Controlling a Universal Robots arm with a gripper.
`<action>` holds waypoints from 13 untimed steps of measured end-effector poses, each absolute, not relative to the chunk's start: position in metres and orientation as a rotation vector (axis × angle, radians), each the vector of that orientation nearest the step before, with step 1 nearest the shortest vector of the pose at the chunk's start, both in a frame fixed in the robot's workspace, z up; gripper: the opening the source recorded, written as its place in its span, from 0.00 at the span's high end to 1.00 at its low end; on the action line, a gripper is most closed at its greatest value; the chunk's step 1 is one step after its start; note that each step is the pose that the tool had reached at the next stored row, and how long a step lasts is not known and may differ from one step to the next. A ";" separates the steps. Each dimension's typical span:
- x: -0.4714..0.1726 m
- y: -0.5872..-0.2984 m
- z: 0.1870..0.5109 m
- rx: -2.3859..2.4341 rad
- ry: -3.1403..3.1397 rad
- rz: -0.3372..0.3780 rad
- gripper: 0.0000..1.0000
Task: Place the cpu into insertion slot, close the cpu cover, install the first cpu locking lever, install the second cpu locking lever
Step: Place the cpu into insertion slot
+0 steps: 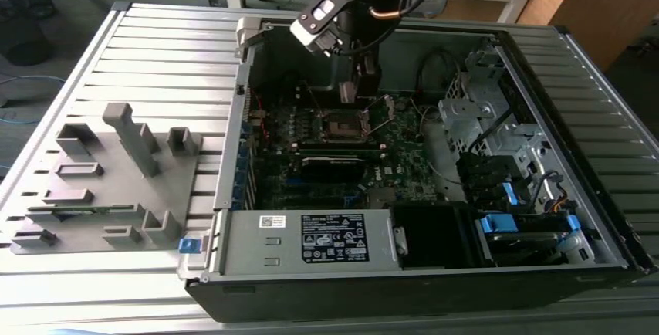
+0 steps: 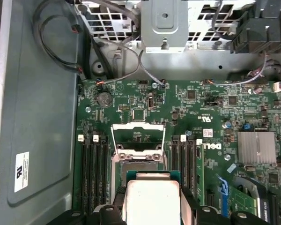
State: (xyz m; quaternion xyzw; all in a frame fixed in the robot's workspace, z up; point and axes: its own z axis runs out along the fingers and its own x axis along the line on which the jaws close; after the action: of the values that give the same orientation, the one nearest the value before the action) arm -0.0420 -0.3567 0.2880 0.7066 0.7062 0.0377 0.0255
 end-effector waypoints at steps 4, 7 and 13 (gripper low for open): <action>-0.042 -0.357 0.285 2.147 2.222 0.118 0.46; -0.042 -0.357 0.280 2.132 2.237 0.119 0.46; -0.042 -0.357 0.269 2.115 2.254 0.120 0.46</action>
State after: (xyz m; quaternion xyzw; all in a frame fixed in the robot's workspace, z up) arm -0.0420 -0.3568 0.2693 0.6837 0.7284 0.0386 0.0243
